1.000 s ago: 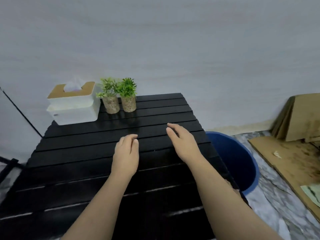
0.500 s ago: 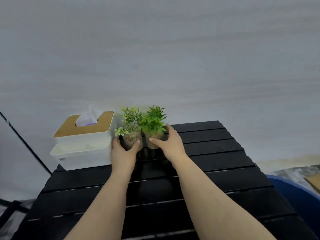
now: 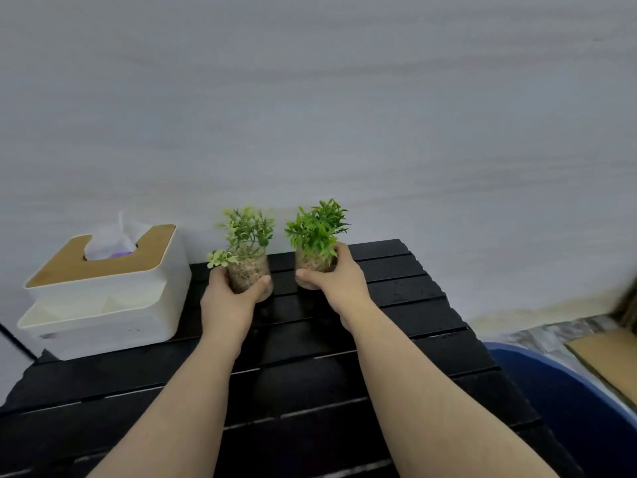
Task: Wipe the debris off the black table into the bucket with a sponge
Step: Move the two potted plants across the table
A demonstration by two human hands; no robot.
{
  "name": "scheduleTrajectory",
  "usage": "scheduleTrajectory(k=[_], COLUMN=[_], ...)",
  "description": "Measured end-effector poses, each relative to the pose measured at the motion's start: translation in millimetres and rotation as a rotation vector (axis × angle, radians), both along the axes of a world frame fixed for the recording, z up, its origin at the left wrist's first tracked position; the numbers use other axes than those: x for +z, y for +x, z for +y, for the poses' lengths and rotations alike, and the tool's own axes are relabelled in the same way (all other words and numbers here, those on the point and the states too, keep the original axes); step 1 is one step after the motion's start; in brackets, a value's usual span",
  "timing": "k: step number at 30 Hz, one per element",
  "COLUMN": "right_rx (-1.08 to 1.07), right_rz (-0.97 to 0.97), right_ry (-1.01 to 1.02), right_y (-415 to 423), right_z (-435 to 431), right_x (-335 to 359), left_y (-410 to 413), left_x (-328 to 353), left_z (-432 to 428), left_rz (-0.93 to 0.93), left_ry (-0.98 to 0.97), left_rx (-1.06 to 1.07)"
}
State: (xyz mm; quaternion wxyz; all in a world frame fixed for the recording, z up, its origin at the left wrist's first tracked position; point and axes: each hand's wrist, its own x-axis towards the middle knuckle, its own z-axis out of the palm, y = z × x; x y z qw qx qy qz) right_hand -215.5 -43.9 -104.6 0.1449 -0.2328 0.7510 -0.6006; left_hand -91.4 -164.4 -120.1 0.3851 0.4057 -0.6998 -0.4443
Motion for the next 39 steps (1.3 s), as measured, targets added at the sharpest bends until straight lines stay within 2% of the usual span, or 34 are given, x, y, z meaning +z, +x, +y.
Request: scheduleTrajectory(k=[6,13,17,20,24,26,28,30,34,39], right_rx=[-0.192,-0.195,-0.104,-0.060,-0.306,-0.395,-0.365,-0.251,0.025,0.335], right_rz=[0.029,0.076,-0.012,-0.082,-0.099,-0.060,-0.024,-0.007,0.027,-0.097], right_ry=[-0.023,0.111,0.101,0.054,0.014,0.021,0.017,-0.001,-0.014,-0.049], right_y=[-68.2,-94.6,-98.4,-96.3,-76.8,-54.1,-24.6,8.1,66.1,133.3], right_z=[55.9,75.4,78.4,82.8,100.7,102.6,95.8,80.5,30.9,-48.0], right_x=[2.8,-8.9,-6.1,-2.9,3.5,7.1,10.8,16.2,26.8,35.7], left_y=[-74.3,-121.0,-120.6,-106.6,-49.5,-3.0,46.7,93.3,171.0,217.0], left_x=[14.9,15.2,12.9,19.2,21.9,17.3,12.4,8.0,11.9,47.6], left_z=[46.4,70.0,70.7,68.8,68.9,65.8,58.9,45.3,-7.0,-82.0], left_rz=[0.018,-0.084,-0.158,-0.144,-0.090,-0.071,-0.049,-0.012,0.015,0.069], left_ry=[0.040,-0.006,0.008,0.067,0.052,0.014,0.029,0.056,-0.009,-0.139], left_rx=[-0.133,-0.176,-0.260,-0.351,-0.333,-0.306,-0.265,-0.181,0.138,0.484])
